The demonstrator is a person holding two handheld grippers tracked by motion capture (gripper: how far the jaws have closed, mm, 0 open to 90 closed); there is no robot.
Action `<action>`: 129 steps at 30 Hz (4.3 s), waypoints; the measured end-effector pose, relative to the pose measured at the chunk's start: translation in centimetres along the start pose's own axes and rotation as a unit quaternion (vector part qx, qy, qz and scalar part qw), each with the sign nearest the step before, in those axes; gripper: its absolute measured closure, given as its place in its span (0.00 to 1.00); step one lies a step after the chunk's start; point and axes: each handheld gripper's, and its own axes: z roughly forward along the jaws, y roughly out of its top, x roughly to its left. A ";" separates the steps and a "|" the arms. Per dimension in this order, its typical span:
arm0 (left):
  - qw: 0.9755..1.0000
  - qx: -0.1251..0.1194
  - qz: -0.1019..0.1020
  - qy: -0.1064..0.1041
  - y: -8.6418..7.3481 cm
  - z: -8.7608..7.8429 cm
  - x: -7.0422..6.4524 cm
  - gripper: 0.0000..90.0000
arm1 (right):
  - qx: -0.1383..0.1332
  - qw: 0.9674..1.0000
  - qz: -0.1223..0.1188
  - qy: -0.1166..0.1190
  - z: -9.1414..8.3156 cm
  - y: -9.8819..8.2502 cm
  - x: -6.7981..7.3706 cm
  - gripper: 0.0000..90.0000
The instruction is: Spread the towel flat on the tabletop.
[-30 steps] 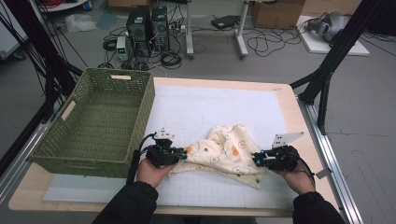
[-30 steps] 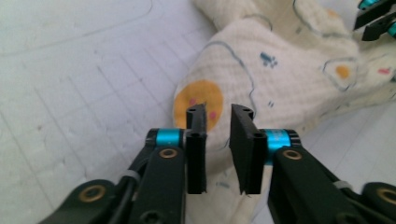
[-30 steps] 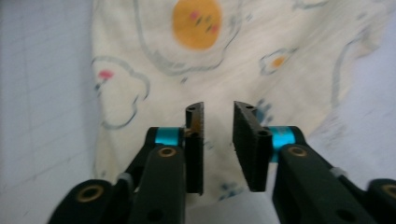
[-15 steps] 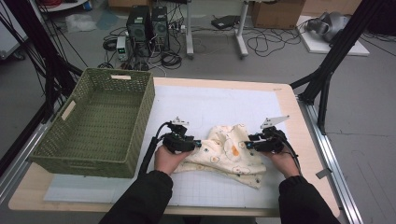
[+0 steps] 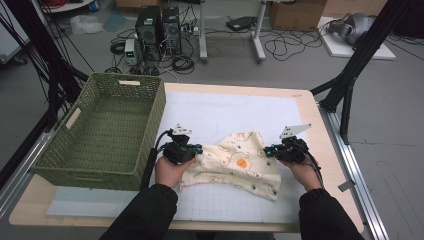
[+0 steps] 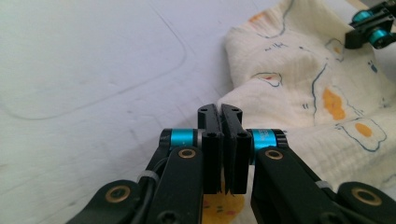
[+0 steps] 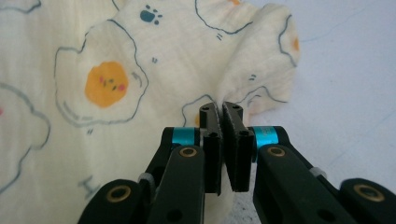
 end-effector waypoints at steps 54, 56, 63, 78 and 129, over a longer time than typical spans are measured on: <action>0.995 0.082 -0.047 -0.043 0.1 5.3 0.3 0.98 | 0.020 0.999 0.020 0.037 2.3 0.1 -0.3 0.95; 0.998 0.050 -0.033 -0.024 0.4 4.4 0.1 0.98 | 0.023 0.999 0.012 0.040 2.2 0.5 -0.2 0.95; 0.990 -0.127 -0.019 0.062 2.8 1.4 -0.5 0.69 | -0.078 0.995 0.005 -0.066 -0.7 4.1 -0.2 0.79; 0.998 -0.043 -0.008 0.036 -1.3 0.5 0.7 0.67 | -0.038 0.999 -0.006 0.004 -1.0 1.7 1.6 0.59; 0.996 0.069 0.053 -0.031 -5.6 -1.8 -1.0 0.99 | 0.018 0.985 -0.081 0.150 -1.6 -4.6 6.4 0.99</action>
